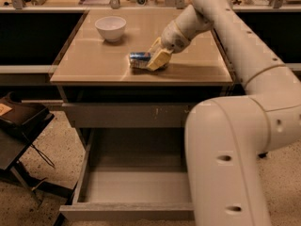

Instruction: Place redbull can into middle drawer

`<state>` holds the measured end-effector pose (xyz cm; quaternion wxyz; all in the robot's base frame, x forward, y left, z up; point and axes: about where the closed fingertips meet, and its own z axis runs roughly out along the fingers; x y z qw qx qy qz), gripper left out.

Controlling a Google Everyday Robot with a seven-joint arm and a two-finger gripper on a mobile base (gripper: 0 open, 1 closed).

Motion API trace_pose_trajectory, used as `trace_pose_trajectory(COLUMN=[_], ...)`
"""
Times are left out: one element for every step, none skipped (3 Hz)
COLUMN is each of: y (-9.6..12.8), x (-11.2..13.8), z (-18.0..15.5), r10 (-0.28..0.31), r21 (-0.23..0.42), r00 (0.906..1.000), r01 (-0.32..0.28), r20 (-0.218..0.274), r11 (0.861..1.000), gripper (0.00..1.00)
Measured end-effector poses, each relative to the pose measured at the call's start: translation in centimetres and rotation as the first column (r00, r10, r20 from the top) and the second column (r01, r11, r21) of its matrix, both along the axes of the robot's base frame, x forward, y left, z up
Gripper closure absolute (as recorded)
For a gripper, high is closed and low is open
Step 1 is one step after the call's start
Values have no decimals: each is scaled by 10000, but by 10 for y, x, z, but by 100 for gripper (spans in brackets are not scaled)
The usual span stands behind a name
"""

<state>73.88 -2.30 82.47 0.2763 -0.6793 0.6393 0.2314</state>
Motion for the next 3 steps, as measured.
trace_pose_trajectory(y=[-40,-65,-61], x=[-36,-85,-151], z=[57,141,219], r10=[-210,-825,-1769], r21=[1702,2795,3513], r00=[9907,9320,8600], r01=[-22,-209,-30], r20=[1345,3531,4786], r11=[9854,9599,9362], gripper=[100,100,100])
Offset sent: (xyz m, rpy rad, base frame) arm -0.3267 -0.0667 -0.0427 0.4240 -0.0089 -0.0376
